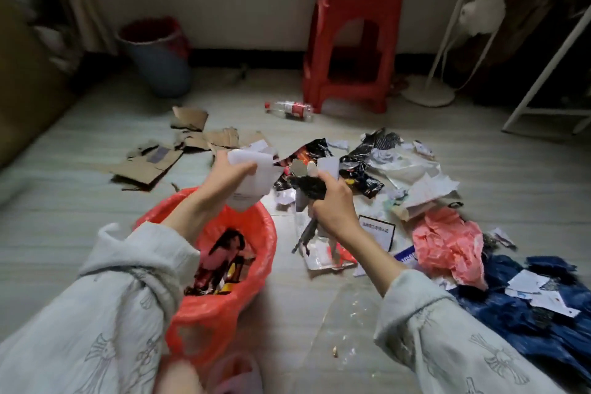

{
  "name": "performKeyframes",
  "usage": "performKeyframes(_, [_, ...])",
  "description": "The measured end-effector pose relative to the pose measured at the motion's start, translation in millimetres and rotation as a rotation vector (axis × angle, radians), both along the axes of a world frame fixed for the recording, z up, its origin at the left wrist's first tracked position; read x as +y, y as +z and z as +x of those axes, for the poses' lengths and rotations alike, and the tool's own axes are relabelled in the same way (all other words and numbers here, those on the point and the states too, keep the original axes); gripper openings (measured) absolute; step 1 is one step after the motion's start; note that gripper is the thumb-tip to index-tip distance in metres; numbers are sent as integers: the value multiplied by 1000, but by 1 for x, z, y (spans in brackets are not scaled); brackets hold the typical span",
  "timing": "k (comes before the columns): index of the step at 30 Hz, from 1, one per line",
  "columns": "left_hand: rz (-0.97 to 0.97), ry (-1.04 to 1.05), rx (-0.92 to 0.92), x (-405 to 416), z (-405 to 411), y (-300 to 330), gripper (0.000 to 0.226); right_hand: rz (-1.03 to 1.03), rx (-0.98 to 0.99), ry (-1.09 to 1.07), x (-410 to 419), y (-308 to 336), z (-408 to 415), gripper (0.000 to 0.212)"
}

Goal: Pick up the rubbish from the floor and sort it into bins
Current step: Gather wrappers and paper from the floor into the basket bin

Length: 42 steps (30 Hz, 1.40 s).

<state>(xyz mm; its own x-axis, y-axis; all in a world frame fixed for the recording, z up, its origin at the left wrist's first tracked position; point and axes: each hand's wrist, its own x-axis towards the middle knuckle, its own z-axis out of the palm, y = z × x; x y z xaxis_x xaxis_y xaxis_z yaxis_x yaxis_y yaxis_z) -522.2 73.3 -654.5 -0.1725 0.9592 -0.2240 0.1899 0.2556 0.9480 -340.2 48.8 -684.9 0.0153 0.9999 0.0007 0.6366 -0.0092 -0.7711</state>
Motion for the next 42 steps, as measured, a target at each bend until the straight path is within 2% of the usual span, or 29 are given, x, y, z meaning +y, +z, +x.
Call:
performKeyframes(2, [-32, 117, 33, -13, -43, -2, 45, -7, 72, 65, 8, 3, -45, 51])
performKeyframes(3, [-61, 173, 47, -18, -58, -8, 50, -11, 96, 79, 12, 1, -62, 50])
performKeyframes(5, [-139, 241, 85, -34, -85, -25, 48, -45, 98, 121, 15, -9, -98, 51])
performKeyframes(8, [-203, 233, 118, -53, -110, -56, 29, -159, 67, 217, 14, -38, -137, 56])
performKeyframes(9, [-245, 222, 117, -55, -116, -66, 32, -199, 53, 255, 14, -49, -146, 55])
performKeyframes(11, [-348, 188, 132, -57, -123, -84, 56, -279, 10, 357, 14, -63, -154, 52])
performKeyframes(13, [-404, 162, 163, -57, -129, -96, 71, -377, -56, 469, 15, -66, -155, 59])
performKeyframes(16, [-368, 238, 220, -55, -129, -94, 49, -413, -116, 533, 14, -53, -149, 69])
performKeyframes(20, [-226, 226, 355, -52, -114, -64, 43, -302, -124, 488, 8, -23, -131, 61])
performKeyframes(24, [-137, -2, 412, -49, -83, -27, 35, -226, -85, 388, -7, 6, -97, 48])
performKeyframes(28, [-110, -392, 516, -42, -25, 6, 32, -181, -85, 275, -21, 22, -42, 43])
performKeyframes(32, [-35, -592, 629, -34, 46, 11, 32, -159, -73, 145, -32, 19, 25, 43])
performKeyframes(36, [-11, -800, 681, -52, 116, -32, 39, -244, -93, 25, -57, -20, 91, 45])
performKeyframes(39, [-67, -1001, 792, -65, 144, -92, 43, -394, -240, 115, -85, -71, 127, 53])
performKeyframes(42, [-168, -1097, 878, -62, 158, -153, 52, -527, -318, 167, -103, -129, 152, 62])
